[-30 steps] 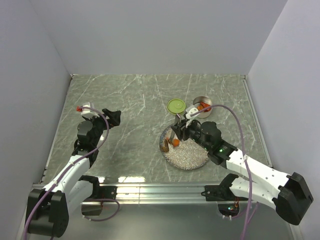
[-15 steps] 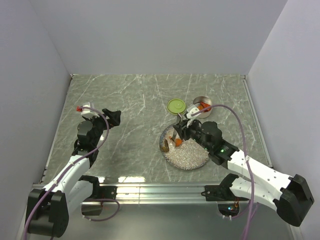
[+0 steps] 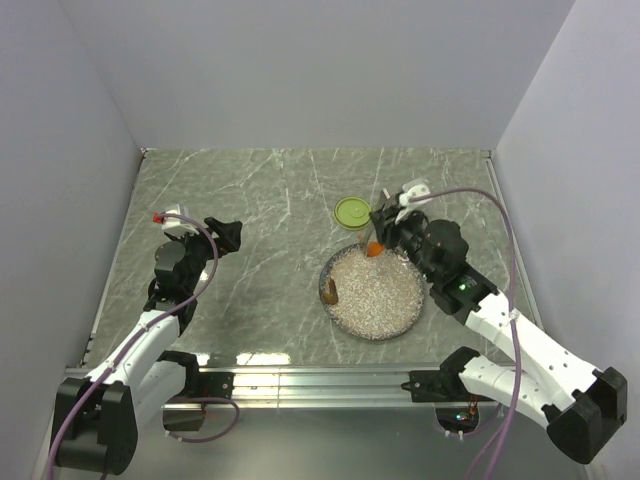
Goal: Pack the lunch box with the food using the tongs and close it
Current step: Place the food into the lunch box
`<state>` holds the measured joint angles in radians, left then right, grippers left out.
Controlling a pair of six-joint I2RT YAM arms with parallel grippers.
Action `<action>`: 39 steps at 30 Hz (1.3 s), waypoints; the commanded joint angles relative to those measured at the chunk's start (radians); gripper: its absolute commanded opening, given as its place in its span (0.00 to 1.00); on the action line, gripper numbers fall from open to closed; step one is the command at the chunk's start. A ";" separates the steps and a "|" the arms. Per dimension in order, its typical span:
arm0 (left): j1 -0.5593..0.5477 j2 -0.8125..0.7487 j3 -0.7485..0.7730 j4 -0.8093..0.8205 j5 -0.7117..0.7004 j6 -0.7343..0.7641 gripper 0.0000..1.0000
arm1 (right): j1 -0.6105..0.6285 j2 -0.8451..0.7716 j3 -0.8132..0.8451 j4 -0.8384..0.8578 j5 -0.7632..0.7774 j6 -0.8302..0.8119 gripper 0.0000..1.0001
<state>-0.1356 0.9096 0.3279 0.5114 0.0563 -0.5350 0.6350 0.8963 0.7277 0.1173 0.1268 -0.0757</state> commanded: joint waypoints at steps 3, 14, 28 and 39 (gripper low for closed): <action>-0.004 -0.008 0.017 0.039 0.016 0.012 0.99 | -0.153 0.090 0.119 0.041 -0.018 -0.009 0.20; -0.004 -0.003 0.019 0.041 0.016 0.012 0.99 | -0.305 0.320 0.299 0.058 -0.079 -0.018 0.20; -0.004 -0.002 0.017 0.044 0.016 0.013 1.00 | -0.385 0.463 0.395 0.030 -0.105 -0.016 0.21; -0.004 -0.003 0.016 0.044 0.016 0.013 1.00 | -0.402 0.490 0.409 0.019 -0.087 -0.016 0.24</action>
<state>-0.1356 0.9127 0.3279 0.5117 0.0563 -0.5346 0.2440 1.3937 1.0809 0.1101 0.0330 -0.0765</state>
